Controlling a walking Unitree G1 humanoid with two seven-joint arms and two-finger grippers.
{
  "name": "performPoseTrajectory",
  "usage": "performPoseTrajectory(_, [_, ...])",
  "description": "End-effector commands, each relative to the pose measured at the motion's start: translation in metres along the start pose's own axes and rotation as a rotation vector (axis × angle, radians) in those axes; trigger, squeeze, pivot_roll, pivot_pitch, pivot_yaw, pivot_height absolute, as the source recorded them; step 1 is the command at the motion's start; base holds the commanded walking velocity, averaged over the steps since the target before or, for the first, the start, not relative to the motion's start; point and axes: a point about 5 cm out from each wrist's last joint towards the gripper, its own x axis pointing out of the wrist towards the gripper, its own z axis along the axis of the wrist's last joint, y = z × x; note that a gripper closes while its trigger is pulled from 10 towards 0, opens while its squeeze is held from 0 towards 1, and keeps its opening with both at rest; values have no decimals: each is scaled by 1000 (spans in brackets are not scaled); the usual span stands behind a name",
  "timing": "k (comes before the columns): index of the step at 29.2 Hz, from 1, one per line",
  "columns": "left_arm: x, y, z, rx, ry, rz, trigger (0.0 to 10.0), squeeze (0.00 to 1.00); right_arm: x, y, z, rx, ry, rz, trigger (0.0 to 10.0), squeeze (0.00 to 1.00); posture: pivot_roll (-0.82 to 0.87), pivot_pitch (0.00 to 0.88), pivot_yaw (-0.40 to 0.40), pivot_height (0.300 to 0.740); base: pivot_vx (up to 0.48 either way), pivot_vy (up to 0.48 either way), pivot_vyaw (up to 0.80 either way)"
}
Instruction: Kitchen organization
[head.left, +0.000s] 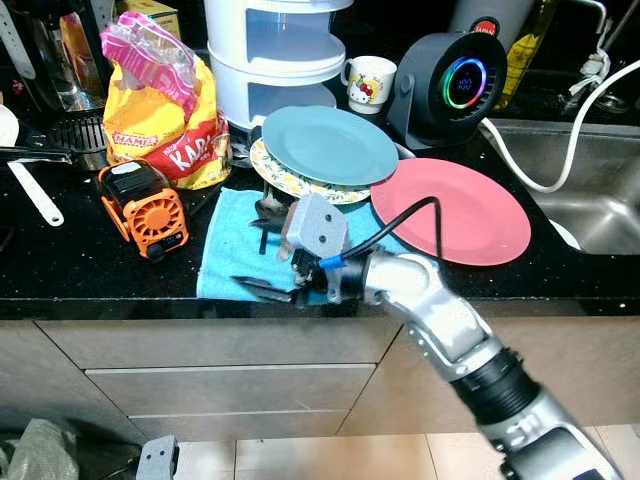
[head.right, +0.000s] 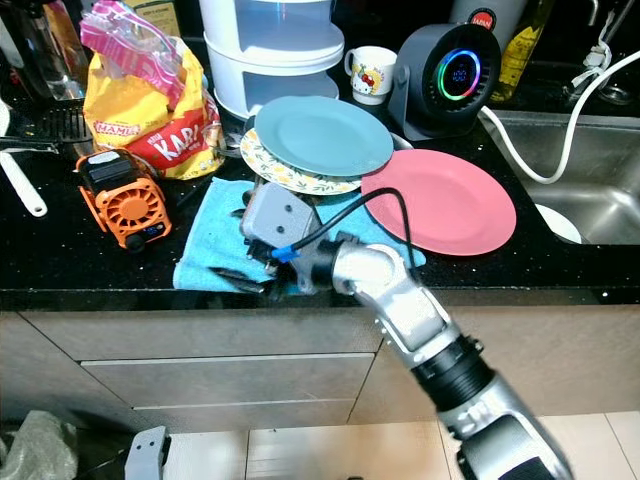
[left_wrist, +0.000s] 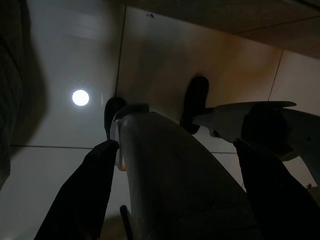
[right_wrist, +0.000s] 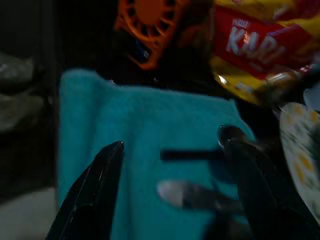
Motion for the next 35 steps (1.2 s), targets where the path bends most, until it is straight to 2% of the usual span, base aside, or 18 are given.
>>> performPoseTrajectory(1, [-2,1,-10,-12,29,8,10000,0,-7,-1,-3,-11,22,6,10000,0,101,83,-52,740,0,0,0])
performPoseTrajectory(4, [-2,2,-9,-8,30,8,10000,0,-38,-4,-4,-16,68,54,10000,0,89,84,-45,740,0,0,0])
performPoseTrajectory(5, [-2,2,-9,-8,30,8,10000,0,-38,-4,-4,-16,68,54,10000,0,89,84,-45,740,0,0,0])
performPoseTrajectory(7, [-2,2,-9,-3,31,6,10000,0,-49,-4,-9,-15,119,63,10000,0,83,86,-40,740,0,0,0])
performPoseTrajectory(11, [-2,2,-8,2,32,4,10000,0,-43,0,-20,-23,196,28,10000,0,82,88,-38,740,0,0,0])
performPoseTrajectory(14, [-2,2,-8,3,32,3,10000,0,-30,2,-23,-24,196,-24,10000,0,85,88,-35,740,0,0,0])
performPoseTrajectory(22, [-2,2,-7,3,31,3,10000,0,-19,-1,-25,-44,204,-110,10000,0,89,88,-31,740,0,0,0])
performPoseTrajectory(23, [-2,2,-7,2,30,4,10000,0,-17,-6,-27,-49,228,-155,8745,0,88,87,-34,740,0,0,0])
performPoseTrajectory(25, [-2,2,-7,2,30,4,10000,0,-17,-8,-28,-55,243,-176,8745,0,88,87,-34,740,0,0,0])
performPoseTrajectory(26, [-2,2,-7,1,29,5,10000,0,-16,-13,-32,-66,287,-220,5961,0,88,87,-37,740,0,0,0])
performPoseTrajectory(27, [-1,2,-7,1,29,5,10000,0,-16,-14,-34,-75,306,-234,4588,0,89,88,-38,740,0,0,0])
performPoseTrajectory(28, [-1,2,-7,0,29,5,10000,0,-16,-15,-35,-82,319,-242,4588,0,89,88,-38,740,0,0,0])
performPoseTrajectory(29, [-1,1,-7,-1,29,4,10000,0,-16,-16,-36,-87,329,-249,2627,0,89,87,-40,740,0,0,0])
performPoseTrajectory(30, [-1,1,-7,-2,28,3,10000,0,-17,-17,-37,-90,337,-250,1529,0,89,87,-40,740,0,0,0])
performPoseTrajectory(32, [-1,1,-8,-4,29,2,10000,0,-17,-16,-37,-89,342,-245,1647,0,88,88,-41,740,0,0,0])
performPoseTrajectory(34, [-1,1,-8,-4,30,1,10000,0,-17,-15,-36,-86,335,-230,3294,0,88,88,-41,740,0,0,0])
performPoseTrajectory(35, [-1,0,-9,-4,31,0,10000,0,-17,-14,-36,-85,332,-224,3294,0,88,89,-42,740,0,0,0])
